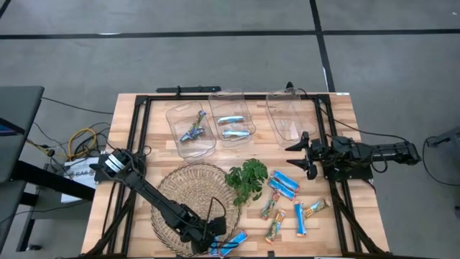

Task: Pick and place Granola Bars by type
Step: Put the blue granola bar into the left transparent bin

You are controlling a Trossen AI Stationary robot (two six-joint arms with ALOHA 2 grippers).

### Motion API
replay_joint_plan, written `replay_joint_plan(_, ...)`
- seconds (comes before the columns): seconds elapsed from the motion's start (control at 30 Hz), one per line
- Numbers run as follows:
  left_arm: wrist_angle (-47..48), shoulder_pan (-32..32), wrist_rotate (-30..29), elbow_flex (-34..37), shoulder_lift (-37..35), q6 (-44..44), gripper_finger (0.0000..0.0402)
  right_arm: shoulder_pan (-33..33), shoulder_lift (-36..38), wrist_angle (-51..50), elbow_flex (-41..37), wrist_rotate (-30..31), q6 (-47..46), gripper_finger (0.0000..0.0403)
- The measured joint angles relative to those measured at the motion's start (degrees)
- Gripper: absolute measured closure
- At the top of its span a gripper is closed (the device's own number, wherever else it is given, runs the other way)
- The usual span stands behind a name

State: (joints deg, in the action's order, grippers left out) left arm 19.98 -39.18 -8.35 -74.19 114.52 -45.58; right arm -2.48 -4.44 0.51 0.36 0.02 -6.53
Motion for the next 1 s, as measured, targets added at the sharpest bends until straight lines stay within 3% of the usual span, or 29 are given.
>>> replay_joint_plan(0.13,0.09,0.07,0.23,0.02,0.0,0.7,0.0226,0.0,-0.03,-0.02,0.0,-0.01,-0.01,0.0178)
replay_joint_plan(0.4,0.67,0.07,1.06,0.02,0.0,2.35,0.0335,0.0,-0.06,-0.04,0.0,-0.01,-0.01,0.0178)
replay_joint_plan(0.53,0.62,-0.04,0.44,0.02,0.0,4.54,0.037,0.0,-0.06,-0.04,0.0,-0.01,-0.01,0.0178)
replay_joint_plan(0.77,-0.83,-1.19,-2.61,0.04,-0.62,7.17,0.0368,0.0,-0.06,-0.04,0.0,-0.01,-0.01,0.0178)
replay_joint_plan(1.0,-2.99,-0.97,-6.76,0.04,-6.13,9.44,0.0363,0.0,-0.06,-0.04,0.0,-0.01,-0.01,0.0178)
